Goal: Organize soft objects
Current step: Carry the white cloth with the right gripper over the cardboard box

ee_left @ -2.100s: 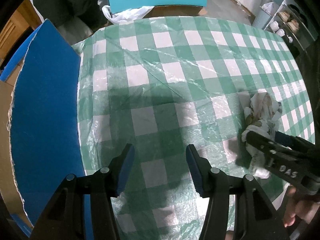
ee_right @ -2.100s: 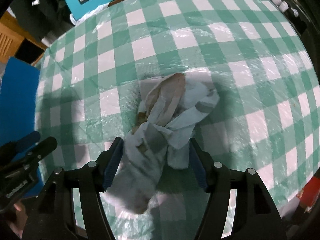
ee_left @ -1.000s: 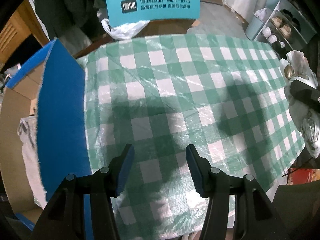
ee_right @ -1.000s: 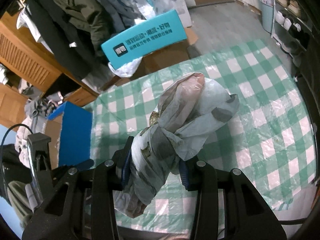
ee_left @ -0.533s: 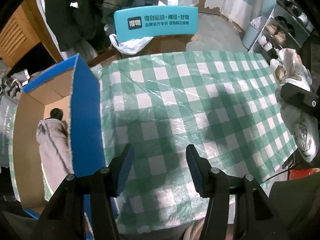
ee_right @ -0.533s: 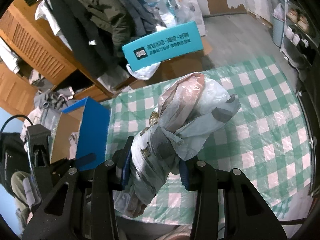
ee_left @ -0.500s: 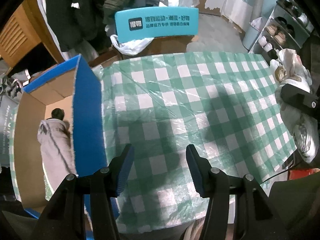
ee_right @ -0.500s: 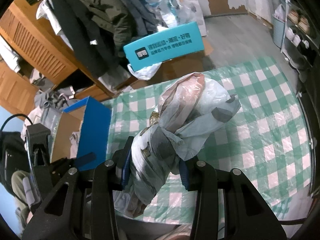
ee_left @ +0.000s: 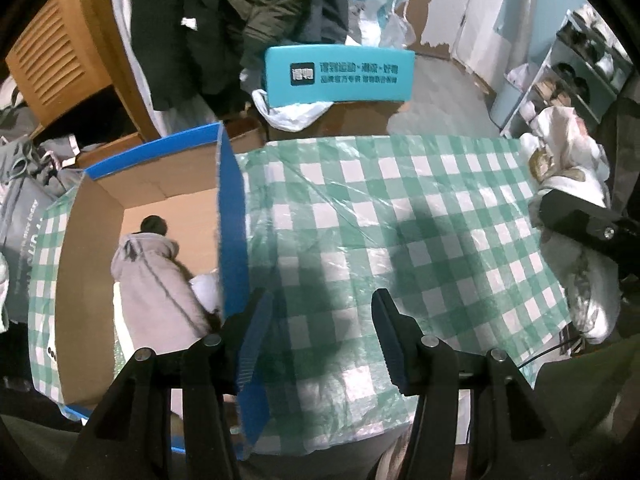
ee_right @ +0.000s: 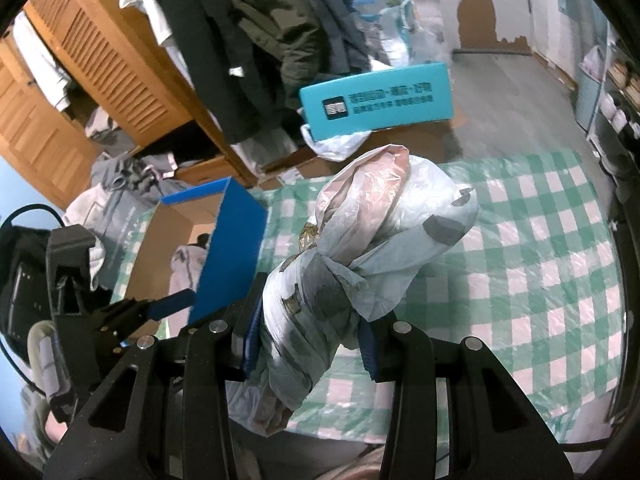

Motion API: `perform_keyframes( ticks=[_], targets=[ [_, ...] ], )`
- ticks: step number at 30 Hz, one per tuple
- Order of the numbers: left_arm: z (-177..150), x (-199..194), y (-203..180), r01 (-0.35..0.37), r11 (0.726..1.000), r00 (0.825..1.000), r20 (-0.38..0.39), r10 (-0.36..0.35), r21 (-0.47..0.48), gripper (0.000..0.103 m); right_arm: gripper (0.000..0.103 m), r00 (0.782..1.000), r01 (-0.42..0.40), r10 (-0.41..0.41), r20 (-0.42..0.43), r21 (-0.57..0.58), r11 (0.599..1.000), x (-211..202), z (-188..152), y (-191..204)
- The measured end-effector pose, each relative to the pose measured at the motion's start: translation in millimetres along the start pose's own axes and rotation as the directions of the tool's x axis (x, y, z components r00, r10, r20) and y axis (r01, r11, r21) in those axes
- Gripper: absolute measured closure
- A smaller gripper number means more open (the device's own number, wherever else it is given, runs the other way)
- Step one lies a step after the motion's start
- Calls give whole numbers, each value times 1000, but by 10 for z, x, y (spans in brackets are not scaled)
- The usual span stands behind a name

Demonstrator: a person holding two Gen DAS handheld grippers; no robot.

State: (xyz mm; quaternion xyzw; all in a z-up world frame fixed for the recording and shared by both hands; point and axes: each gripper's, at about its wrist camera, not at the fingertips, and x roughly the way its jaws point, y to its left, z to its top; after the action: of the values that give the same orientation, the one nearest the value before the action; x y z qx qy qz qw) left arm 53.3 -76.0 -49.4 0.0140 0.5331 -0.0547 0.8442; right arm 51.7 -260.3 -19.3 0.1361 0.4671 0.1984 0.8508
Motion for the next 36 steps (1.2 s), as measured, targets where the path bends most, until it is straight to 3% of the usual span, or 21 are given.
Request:
perform_keyframes(
  ticks=[2,10,36],
  targets=[
    [-19,-56,86,4,1000,1000,10,-4,-18,59,64,1000,-7,7,-4,-10,1000,25,8,64],
    [-95,-236,440,22,996,999,37,-19,-82,68,64,999,-29,28,-33,-53,998,190,46,372],
    [-355,-275,1414,-17,969,999,38,27,-246,70,64,984,-122,93,-154,-193,974,866,12,1515]
  ],
)
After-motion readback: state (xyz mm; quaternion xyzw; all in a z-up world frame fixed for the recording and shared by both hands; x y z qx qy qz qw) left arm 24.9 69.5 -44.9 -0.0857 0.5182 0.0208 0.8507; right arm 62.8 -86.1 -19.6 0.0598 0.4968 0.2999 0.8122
